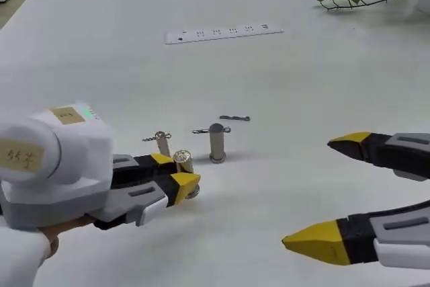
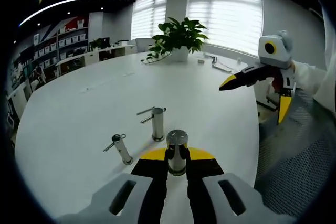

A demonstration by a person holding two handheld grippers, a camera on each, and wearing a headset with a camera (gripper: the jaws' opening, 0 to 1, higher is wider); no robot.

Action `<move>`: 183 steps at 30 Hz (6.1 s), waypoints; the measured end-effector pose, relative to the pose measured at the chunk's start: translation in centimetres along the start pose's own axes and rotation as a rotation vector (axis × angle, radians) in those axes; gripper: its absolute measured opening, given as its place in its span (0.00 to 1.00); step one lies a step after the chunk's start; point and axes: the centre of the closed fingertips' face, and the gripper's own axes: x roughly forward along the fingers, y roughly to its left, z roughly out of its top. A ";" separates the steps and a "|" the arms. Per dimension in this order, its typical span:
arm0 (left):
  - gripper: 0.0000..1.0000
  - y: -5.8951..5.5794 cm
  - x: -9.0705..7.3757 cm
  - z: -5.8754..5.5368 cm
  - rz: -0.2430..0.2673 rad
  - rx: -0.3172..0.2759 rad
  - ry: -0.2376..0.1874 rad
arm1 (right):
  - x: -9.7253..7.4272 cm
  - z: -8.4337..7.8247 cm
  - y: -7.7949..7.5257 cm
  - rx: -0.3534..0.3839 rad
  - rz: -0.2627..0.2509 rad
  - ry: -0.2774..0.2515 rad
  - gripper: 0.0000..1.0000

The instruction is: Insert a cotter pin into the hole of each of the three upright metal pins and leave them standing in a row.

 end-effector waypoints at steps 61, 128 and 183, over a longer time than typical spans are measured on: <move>0.29 -0.3 1.1 -2.2 -0.038 0.020 0.061 | -0.2 -0.5 0.4 -0.004 0.002 0.042 0.90; 0.94 -1.4 -6.4 -1.7 -0.020 -0.148 -0.029 | 13.3 2.0 -13.5 -0.444 0.077 0.554 0.19; 0.91 1.3 -6.5 -0.6 0.009 -0.145 -0.071 | 15.9 1.1 -14.6 -0.686 0.254 0.937 0.00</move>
